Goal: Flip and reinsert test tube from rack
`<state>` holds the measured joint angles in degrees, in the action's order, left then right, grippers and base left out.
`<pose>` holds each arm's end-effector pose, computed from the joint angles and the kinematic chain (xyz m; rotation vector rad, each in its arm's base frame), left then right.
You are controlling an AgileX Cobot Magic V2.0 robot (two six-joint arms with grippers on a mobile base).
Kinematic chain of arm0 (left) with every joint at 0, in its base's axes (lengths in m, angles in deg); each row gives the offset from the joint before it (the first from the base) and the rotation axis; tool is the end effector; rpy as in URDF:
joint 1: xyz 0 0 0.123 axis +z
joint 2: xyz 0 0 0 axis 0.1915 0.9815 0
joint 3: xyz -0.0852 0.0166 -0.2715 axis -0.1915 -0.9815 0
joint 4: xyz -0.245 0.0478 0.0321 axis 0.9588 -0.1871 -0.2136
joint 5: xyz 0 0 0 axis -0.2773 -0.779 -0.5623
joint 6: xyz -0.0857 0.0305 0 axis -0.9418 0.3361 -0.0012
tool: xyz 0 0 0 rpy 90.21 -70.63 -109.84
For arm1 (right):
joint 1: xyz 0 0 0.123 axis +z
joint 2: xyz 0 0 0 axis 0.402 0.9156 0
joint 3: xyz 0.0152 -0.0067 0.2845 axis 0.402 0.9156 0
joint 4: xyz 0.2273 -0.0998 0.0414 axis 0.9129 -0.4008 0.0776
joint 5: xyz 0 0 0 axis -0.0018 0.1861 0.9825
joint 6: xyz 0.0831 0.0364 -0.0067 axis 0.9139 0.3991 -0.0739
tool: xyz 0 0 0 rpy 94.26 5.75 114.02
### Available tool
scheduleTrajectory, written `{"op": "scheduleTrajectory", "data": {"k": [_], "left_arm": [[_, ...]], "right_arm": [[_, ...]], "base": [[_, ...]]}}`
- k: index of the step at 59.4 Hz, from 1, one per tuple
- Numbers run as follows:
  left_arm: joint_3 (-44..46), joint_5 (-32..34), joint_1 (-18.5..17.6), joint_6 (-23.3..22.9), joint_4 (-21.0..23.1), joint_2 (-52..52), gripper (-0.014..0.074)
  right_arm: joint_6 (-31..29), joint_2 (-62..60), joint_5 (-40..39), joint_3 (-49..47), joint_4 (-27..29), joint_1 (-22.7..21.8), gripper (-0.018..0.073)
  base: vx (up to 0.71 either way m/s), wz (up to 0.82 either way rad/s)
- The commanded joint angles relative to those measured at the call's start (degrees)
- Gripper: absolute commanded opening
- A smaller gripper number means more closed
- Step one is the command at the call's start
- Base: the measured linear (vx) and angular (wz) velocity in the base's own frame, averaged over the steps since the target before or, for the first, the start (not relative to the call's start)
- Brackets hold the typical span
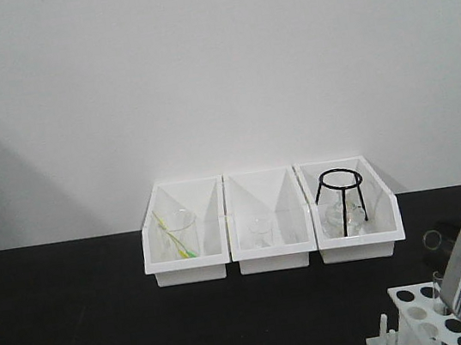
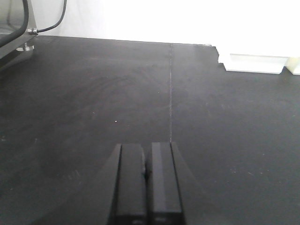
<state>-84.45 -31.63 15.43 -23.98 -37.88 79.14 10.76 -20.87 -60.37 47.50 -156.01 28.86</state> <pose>0.0541 0.0054 0.1770 -0.1797 1.7796 -0.0143 0.2361 0.0401 0.2913 -1.1611 1.5331 -0.4575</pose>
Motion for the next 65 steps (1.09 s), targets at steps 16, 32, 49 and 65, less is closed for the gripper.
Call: {"op": "scheduleTrajectory", "data": {"k": [16,32,49,65], "left_arm": [[0.01,4.96,-0.41,0.01,0.25,-0.64,-0.0006],[0.01,4.96,-0.41,0.01,0.25,-0.64,-0.0006],[0.01,4.96,-0.41,0.01,0.25,-0.64,-0.0006],[0.01,4.96,-0.41,0.01,0.25,-0.64,-0.0006]], "right_arm": [[-5.09,-1.32,-0.56,-2.30,-20.96,0.08,0.0137],[3.13,-1.38,-0.19,-2.30,-9.06,0.08,0.0137],[12.40,-1.38,-0.12,-2.30,17.53,0.08,0.0137],[14.94,-1.38,-1.69,-2.30,42.77,0.08,0.0137]], "base": [[0.00,0.00],[0.00,0.00],[0.00,0.00],[0.00,0.00]]}}
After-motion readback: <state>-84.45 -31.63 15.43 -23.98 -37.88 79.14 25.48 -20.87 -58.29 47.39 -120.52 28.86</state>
